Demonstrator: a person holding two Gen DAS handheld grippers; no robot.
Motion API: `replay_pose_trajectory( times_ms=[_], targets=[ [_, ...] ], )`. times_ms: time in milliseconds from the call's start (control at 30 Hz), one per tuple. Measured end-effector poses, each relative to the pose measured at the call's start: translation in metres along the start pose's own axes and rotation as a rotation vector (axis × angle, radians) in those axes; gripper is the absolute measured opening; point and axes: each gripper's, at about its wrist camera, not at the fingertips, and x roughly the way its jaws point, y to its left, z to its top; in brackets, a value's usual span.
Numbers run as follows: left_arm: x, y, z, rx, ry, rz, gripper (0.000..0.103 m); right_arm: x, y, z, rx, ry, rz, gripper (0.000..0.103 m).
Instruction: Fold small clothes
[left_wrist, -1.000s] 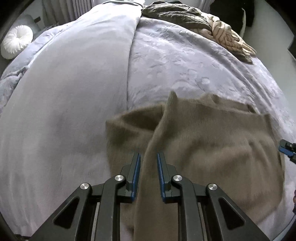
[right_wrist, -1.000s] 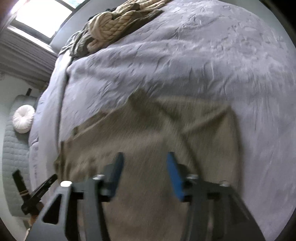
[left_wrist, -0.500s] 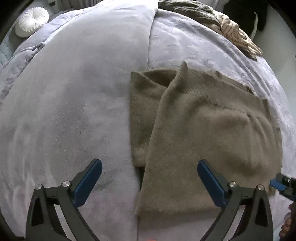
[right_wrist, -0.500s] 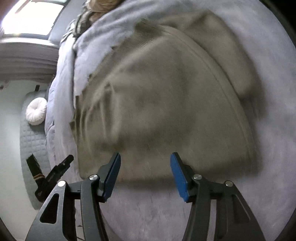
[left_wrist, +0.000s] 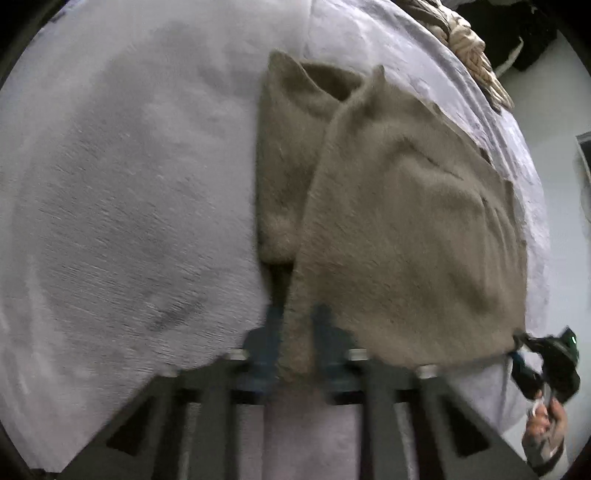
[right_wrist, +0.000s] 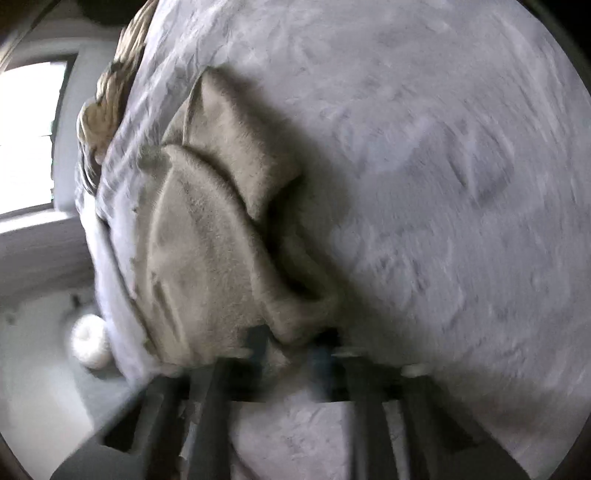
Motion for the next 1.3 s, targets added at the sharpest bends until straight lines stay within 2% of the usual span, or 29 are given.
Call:
replay_pose_trajectory(
  times_ms=[100,200,367,600,700,833,933,1000,1133,1300],
  targets=[
    [-0.008,-0.007,-0.005,0.060,-0.021,0.013,0.009,-0.008,0.026,-0.002,-0.176,-0.016,-0.102,0.009],
    [-0.013,-0.009,-0.013,0.100,-0.028,0.033,0.009,-0.005,0.027,-0.001,-0.232,-0.011,-0.167,0.009],
    [0.008,0.002,-0.024,0.096,0.009,0.067,0.009,0.019,0.021,0.004,-0.301,0.017,-0.237,0.009],
    [-0.008,0.002,-0.032,0.128,0.004,0.086,0.009,-0.003,0.042,-0.010,-0.334,0.024,-0.263,0.011],
    [-0.032,-0.004,-0.030,0.143,-0.039,0.105,0.009,-0.015,0.065,-0.022,-0.396,-0.008,-0.239,0.011],
    [-0.048,-0.016,-0.011,0.142,-0.106,0.093,0.009,-0.013,0.102,-0.026,-0.497,-0.060,-0.214,0.011],
    [-0.040,-0.033,0.007,0.154,-0.135,0.092,0.009,0.005,0.119,-0.021,-0.542,-0.062,-0.232,0.011],
    [-0.025,-0.042,0.016,0.160,-0.134,0.110,0.009,0.019,0.117,-0.014,-0.547,-0.051,-0.234,0.011],
    [0.011,-0.045,0.022,0.175,-0.083,0.176,0.009,0.048,0.094,-0.004,-0.527,-0.002,-0.301,0.011],
    [0.007,-0.041,0.019,0.156,-0.068,0.161,0.009,0.038,0.076,0.001,-0.443,0.002,-0.226,0.010]
  ],
)
